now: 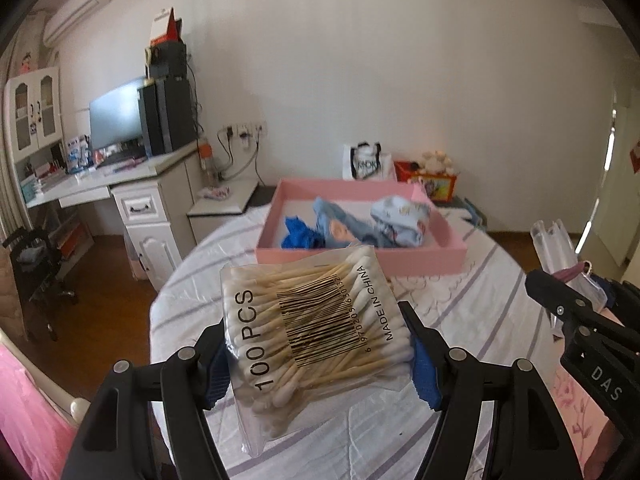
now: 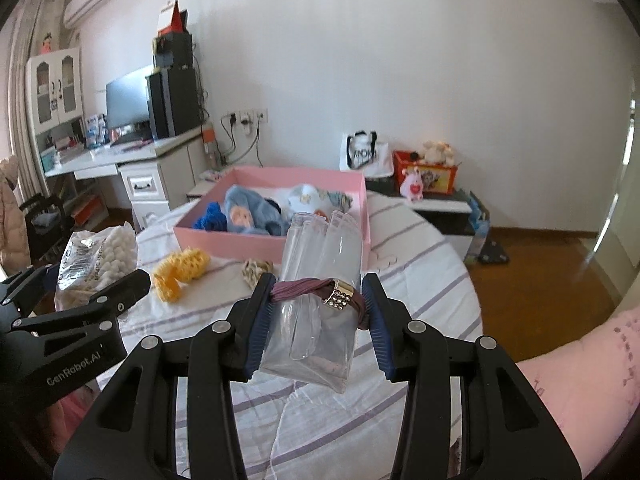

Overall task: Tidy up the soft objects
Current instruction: 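Lift the swab pack and plastic bag up from the table, then carry the swab pack and plastic bag over the pink box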

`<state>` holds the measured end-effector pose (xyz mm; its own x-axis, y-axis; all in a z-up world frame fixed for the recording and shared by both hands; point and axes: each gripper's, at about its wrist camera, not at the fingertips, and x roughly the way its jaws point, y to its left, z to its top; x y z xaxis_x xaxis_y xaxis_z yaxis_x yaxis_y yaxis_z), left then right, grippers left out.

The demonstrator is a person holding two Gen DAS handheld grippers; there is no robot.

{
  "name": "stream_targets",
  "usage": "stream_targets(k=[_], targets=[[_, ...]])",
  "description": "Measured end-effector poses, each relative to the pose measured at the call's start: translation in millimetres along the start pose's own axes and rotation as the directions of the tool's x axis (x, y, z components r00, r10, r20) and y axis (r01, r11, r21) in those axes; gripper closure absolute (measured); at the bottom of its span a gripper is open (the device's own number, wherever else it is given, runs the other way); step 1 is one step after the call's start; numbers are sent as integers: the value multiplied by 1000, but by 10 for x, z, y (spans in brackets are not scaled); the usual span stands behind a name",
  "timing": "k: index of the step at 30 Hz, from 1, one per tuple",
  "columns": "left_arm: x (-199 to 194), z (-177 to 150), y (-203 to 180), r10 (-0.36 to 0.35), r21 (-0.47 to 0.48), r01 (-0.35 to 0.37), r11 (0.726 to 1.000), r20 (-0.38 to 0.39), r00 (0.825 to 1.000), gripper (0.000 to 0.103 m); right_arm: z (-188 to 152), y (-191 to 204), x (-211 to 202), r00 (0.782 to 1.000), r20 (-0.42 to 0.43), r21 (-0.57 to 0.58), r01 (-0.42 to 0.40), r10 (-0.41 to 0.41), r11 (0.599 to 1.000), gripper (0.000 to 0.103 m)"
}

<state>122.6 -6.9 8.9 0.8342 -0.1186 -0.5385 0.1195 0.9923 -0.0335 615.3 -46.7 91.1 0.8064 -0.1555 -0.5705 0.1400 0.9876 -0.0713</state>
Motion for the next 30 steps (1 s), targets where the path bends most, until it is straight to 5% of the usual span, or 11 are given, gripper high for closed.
stream_targets(k=[14,30], targets=[[-727,-40,42,38,-18,-36,999,160,986,35,170,8,-537,989,150,-3,-5,5,1000,61],[-1195,-381,90,58,-36,-50,998,253,966,35,213,39,-848,971,238,-16,-15,18,1000,61]])
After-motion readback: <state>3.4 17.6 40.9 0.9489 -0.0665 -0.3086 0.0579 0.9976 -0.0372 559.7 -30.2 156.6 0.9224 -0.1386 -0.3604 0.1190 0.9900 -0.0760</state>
